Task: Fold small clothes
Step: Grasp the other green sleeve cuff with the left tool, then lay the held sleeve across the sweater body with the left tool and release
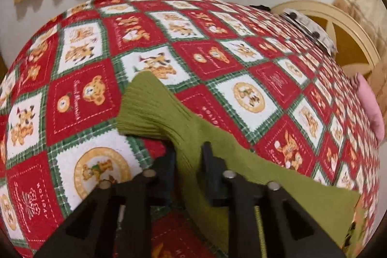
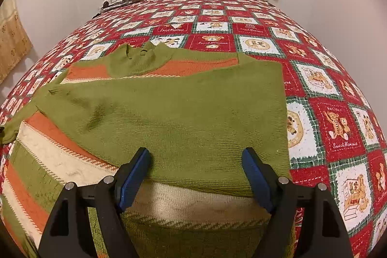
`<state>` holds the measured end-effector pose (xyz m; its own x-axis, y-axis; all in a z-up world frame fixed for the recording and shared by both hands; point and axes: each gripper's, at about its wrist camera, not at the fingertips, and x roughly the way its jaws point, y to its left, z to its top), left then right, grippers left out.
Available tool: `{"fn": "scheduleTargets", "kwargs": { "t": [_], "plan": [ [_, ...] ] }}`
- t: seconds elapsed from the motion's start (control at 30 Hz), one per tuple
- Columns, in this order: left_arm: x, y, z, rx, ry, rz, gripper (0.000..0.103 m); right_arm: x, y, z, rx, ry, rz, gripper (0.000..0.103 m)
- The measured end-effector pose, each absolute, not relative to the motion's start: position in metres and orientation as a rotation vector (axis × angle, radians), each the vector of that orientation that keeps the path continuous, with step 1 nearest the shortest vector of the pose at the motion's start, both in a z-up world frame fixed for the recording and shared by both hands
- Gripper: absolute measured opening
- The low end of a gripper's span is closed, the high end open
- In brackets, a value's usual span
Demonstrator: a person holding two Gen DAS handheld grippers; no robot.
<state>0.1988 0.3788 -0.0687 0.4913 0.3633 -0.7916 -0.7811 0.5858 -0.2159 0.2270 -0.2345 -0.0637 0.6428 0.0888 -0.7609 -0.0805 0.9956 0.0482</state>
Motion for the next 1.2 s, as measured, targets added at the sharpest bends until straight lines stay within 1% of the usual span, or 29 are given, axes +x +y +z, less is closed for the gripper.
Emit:
{"fn": "scheduleTargets", "kwargs": {
  "t": [0.13, 0.2, 0.27, 0.3, 0.43, 0.53, 0.63, 0.8, 0.93, 1.07, 1.2],
  "plan": [
    [0.203, 0.371, -0.058, -0.573, 0.755, 0.764, 0.014, 0.227, -0.235, -0.064, 0.011, 0.867, 0.097, 0.079],
    [0.209, 0.355, -0.042, -0.501, 0.72, 0.745, 0.014, 0.227, -0.235, -0.064, 0.012, 0.866, 0.097, 0.079],
    [0.215, 0.322, -0.016, -0.4, 0.661, 0.697, 0.014, 0.227, -0.235, -0.063, 0.017, 0.865, 0.099, 0.079],
    [0.217, 0.305, -0.006, -0.36, 0.634, 0.669, 0.009, 0.227, -0.235, -0.063, 0.018, 0.864, 0.1, 0.079],
    [0.227, 0.216, 0.029, -0.197, 0.546, 0.496, 0.009, 0.227, -0.236, -0.063, 0.026, 0.86, 0.103, 0.079],
    [0.236, 0.146, 0.035, -0.104, 0.528, 0.335, 0.009, 0.227, -0.237, -0.063, 0.038, 0.857, 0.108, 0.079],
    [0.249, 0.078, 0.018, -0.036, 0.578, 0.206, 0.009, 0.226, -0.239, -0.063, 0.043, 0.855, 0.111, 0.079],
    [0.26, 0.012, -0.022, 0.052, 0.675, 0.106, 0.009, 0.226, -0.24, -0.063, 0.055, 0.851, 0.117, 0.079],
    [0.268, -0.008, -0.044, 0.089, 0.752, 0.088, 0.009, 0.226, -0.244, -0.063, 0.073, 0.845, 0.126, 0.079],
    [0.268, -0.013, -0.047, 0.095, 0.783, 0.087, 0.009, 0.226, -0.245, -0.063, 0.088, 0.841, 0.132, 0.079],
    [0.276, -0.023, -0.065, 0.125, 0.848, 0.084, 0.009, 0.226, -0.245, -0.063, 0.088, 0.841, 0.132, 0.079]
  ]
}}
